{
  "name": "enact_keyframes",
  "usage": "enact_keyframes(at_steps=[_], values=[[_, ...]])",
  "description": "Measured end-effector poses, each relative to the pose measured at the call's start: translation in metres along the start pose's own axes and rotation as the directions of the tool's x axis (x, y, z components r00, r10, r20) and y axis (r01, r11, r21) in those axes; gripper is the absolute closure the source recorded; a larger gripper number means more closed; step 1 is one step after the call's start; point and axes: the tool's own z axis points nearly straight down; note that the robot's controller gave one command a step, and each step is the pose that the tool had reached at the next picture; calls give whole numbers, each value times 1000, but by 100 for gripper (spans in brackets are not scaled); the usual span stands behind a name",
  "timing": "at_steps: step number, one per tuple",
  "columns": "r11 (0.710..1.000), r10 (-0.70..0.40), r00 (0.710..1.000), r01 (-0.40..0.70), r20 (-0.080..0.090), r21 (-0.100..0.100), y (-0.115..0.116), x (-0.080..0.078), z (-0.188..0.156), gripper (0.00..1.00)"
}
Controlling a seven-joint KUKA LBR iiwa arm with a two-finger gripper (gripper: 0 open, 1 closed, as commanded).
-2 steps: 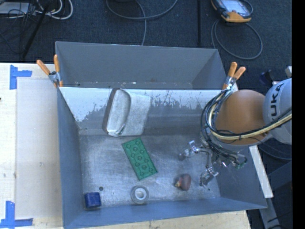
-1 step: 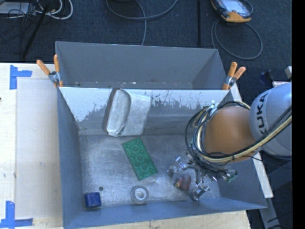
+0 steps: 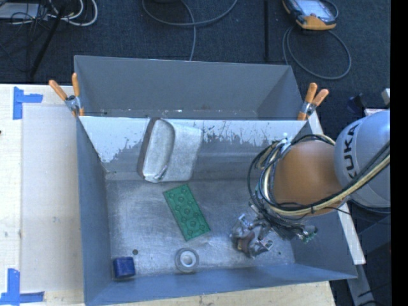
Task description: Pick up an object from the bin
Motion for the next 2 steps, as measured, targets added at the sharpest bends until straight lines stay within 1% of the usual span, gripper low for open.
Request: enact_keyframes(at_steps=[1,2], values=[[927,-376,927,376,2,-3,-30,1,0,100],[850,-526,850,526,-1,1,-39,13,-150,100]])
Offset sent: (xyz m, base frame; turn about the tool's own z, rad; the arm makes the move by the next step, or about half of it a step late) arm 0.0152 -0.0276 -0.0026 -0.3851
